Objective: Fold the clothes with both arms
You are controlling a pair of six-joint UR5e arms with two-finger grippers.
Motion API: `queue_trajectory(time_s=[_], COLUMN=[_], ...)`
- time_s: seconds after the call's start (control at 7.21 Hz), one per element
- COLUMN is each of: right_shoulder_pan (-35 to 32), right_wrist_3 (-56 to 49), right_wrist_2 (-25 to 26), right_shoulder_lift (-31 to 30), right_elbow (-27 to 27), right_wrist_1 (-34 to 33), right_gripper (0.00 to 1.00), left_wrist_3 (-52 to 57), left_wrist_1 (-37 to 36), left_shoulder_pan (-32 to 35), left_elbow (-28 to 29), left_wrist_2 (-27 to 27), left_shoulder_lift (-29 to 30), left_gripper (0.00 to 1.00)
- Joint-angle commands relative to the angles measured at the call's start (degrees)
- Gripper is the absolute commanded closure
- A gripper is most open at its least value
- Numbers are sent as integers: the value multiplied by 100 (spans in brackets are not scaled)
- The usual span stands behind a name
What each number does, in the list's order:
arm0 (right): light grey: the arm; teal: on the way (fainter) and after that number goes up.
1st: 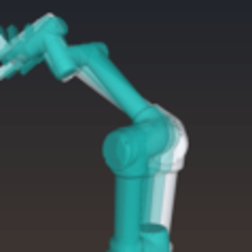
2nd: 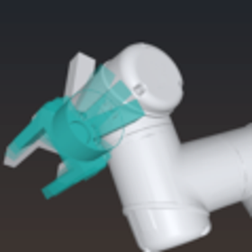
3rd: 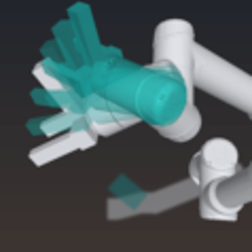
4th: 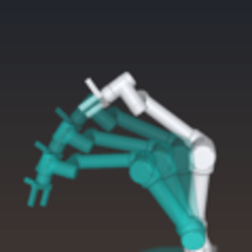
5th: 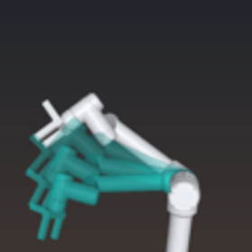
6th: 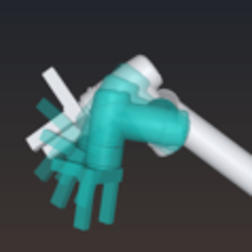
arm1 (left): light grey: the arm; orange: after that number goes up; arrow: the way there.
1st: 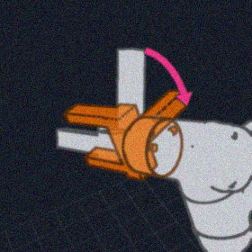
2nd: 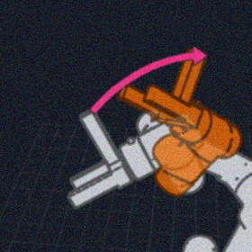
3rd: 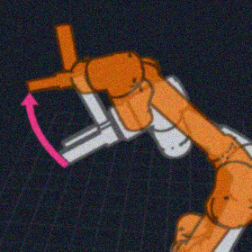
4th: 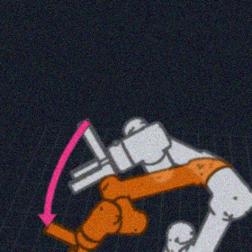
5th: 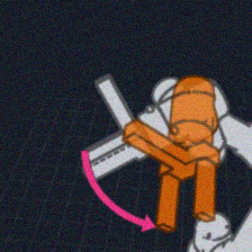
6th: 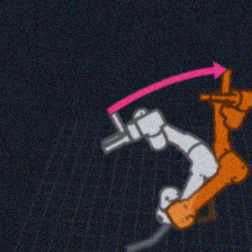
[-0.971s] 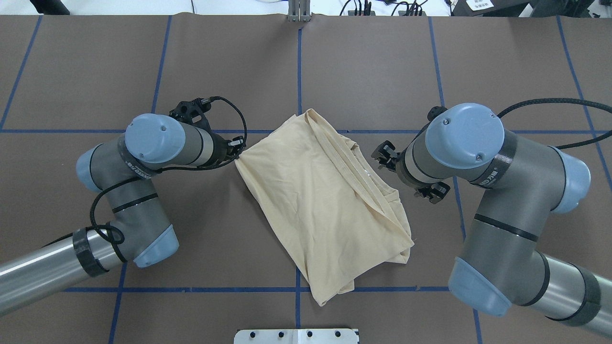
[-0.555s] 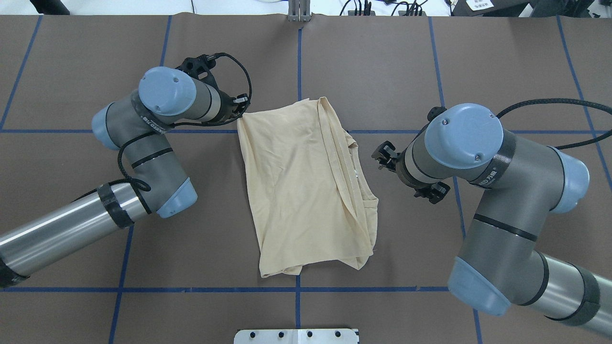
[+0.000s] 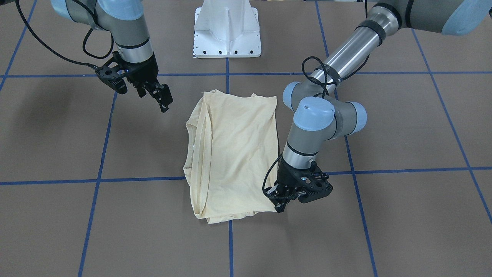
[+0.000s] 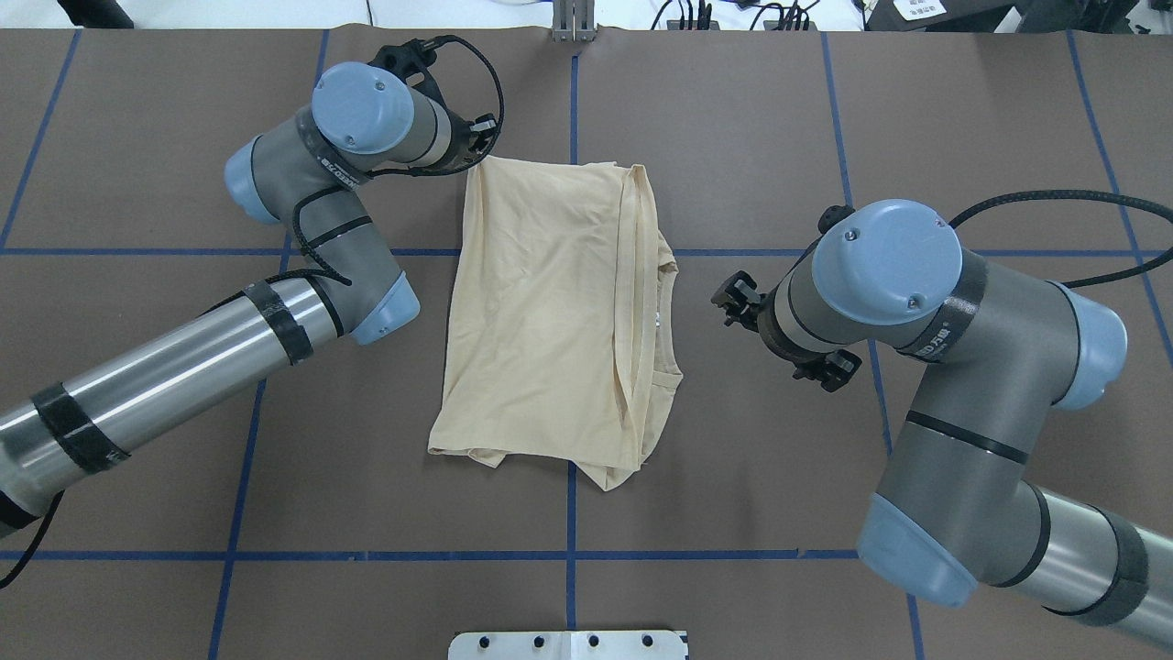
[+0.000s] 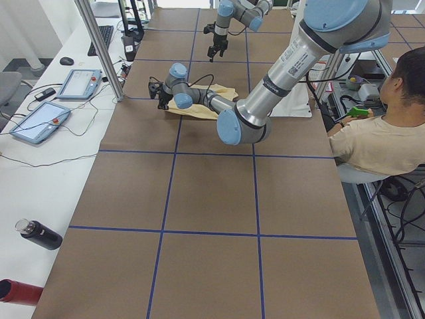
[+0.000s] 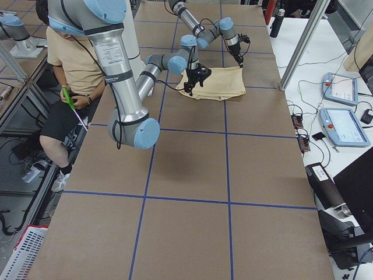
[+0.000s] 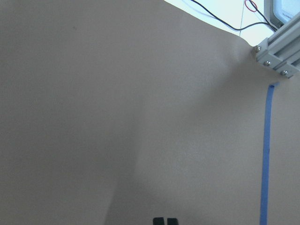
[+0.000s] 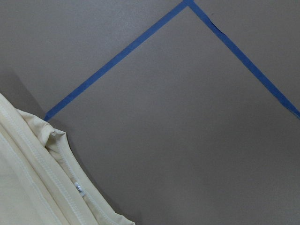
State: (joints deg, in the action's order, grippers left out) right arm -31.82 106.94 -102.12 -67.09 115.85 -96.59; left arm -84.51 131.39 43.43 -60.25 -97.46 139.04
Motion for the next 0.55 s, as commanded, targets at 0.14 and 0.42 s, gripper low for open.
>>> queue_trajectory(time_s=[0.14, 0.42], right_shoulder_pan=[280, 981], right_wrist_3=[72, 1252], right_wrist_2=[42, 601], right_shoulder_lift=[247, 548], right_elbow=[-141, -955], right_wrist_1=[9, 1291], right_gripper=[0, 0], left_wrist_3=[470, 470], left_wrist_1=[-70, -79], left_shoulder_pan=[428, 587], left_elbow=[-728, -1742], left_wrist_2=[-620, -1002], left_shoulder_lift=[-426, -1228], left_gripper=[38, 38])
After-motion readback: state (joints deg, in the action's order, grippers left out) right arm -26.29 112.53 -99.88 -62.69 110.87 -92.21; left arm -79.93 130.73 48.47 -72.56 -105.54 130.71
